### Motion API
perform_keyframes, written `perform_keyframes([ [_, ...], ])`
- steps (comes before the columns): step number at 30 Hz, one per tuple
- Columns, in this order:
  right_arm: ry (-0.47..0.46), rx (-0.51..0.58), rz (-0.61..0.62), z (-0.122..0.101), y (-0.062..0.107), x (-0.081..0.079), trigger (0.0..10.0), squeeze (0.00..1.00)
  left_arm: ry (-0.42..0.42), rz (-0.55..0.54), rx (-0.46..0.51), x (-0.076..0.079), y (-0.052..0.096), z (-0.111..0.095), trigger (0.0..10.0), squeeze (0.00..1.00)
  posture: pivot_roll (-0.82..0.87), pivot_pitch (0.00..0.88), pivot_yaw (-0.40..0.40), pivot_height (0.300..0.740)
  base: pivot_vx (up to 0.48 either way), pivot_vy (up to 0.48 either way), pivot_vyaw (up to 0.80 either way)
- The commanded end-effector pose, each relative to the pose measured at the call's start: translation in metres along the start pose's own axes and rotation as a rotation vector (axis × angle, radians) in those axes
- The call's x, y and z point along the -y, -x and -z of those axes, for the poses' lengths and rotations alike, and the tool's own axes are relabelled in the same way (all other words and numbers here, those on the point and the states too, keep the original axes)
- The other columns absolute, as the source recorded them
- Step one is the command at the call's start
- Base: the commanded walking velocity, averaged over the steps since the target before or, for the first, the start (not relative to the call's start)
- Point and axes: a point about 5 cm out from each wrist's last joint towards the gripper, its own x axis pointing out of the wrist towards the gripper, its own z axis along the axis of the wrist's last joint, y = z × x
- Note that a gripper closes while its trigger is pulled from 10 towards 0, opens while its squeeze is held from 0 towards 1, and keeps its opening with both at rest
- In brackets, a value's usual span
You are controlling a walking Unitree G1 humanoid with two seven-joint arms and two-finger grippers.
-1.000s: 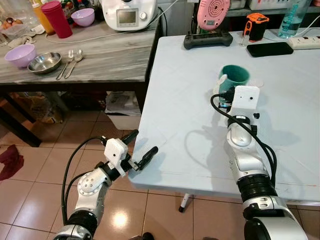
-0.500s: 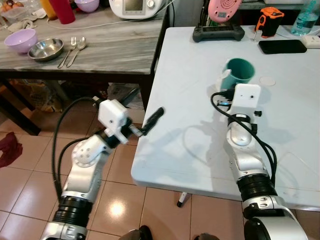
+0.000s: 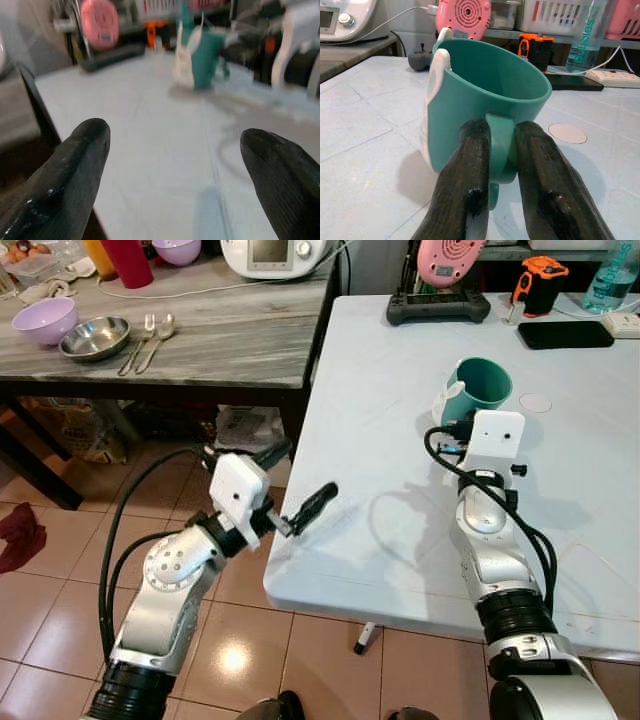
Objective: Setting the table
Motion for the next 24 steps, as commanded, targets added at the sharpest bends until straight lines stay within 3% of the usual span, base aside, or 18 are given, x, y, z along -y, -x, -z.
perform_keyframes([
  [1,-0.004,-0.043,0.002,0.009,0.005,-0.001,0.0,0.0,-0.009,0.027,-0.042,0.002,0.005,0.008,10.0,0.0,-0.17,0.143,0.116,0.74,0.0,0.0,0.0],
  [8,0.002,-0.053,0.003,0.012,0.006,0.0,0.0,0.0,-0.013,0.071,-0.076,0.008,0.012,0.017,10.0,0.0,-0.17,0.142,0.115,0.74,0.0,0.0,0.0],
  [9,0.006,-0.058,-0.002,0.012,0.006,0.0,3.8,0.0,-0.015,0.069,-0.079,0.008,0.012,0.019,10.0,0.0,-0.17,0.142,0.115,0.74,0.0,0.0,0.0],
  [10,0.009,-0.061,-0.004,0.012,0.006,-0.001,3.8,0.0,-0.016,0.068,-0.08,0.008,0.012,0.019,10.0,0.0,-0.17,0.142,0.115,0.74,0.0,0.0,0.0],
  [11,0.012,-0.063,-0.005,0.013,0.006,-0.001,8.7,0.0,-0.018,0.068,-0.081,0.008,0.012,0.019,10.0,0.0,-0.17,0.141,0.114,0.74,0.0,0.0,0.0],
  [12,0.013,-0.065,-0.006,0.013,0.006,-0.001,10.0,0.0,-0.021,0.066,-0.081,0.008,0.012,0.019,10.0,0.0,-0.17,0.141,0.114,0.74,0.0,0.0,0.0],
  [13,0.01,-0.066,-0.009,0.013,0.006,-0.001,10.0,0.0,-0.021,0.065,-0.08,0.008,0.011,0.019,10.0,0.0,-0.17,0.141,0.114,0.74,0.0,0.0,0.0],
  [14,0.008,-0.067,-0.011,0.014,0.006,-0.001,10.0,0.52,-0.022,0.063,-0.078,0.007,0.012,0.019,10.0,0.0,-0.17,0.141,0.114,0.74,0.0,0.0,0.0],
  [15,0.005,-0.067,-0.01,0.014,0.006,-0.001,10.0,0.81,-0.022,0.063,-0.077,0.007,0.012,0.019,10.0,0.0,-0.17,0.141,0.114,0.74,0.0,0.0,0.0],
  [16,0.001,-0.067,-0.011,0.013,0.006,-0.001,10.0,1.0,-0.022,0.062,-0.076,0.007,0.012,0.019,10.0,0.0,-0.17,0.141,0.112,0.74,0.0,0.0,0.0],
  [22,0.011,-0.063,-0.015,0.013,0.006,-0.002,10.0,1.0,-0.026,0.056,-0.055,0.005,0.012,0.016,10.0,0.0,-0.17,0.141,0.112,0.74,0.0,0.0,0.0],
  [23,0.012,-0.064,-0.015,0.013,0.006,-0.002,10.0,0.78,-0.028,0.058,-0.049,0.004,0.012,0.015,10.0,0.0,-0.17,0.141,0.112,0.74,0.0,0.0,0.0],
  [24,0.017,-0.065,-0.017,0.014,0.007,-0.002,10.0,0.0,-0.026,0.067,-0.04,0.005,0.012,0.013,10.0,0.0,-0.17,0.143,0.113,0.74,0.0,0.0,0.0],
])
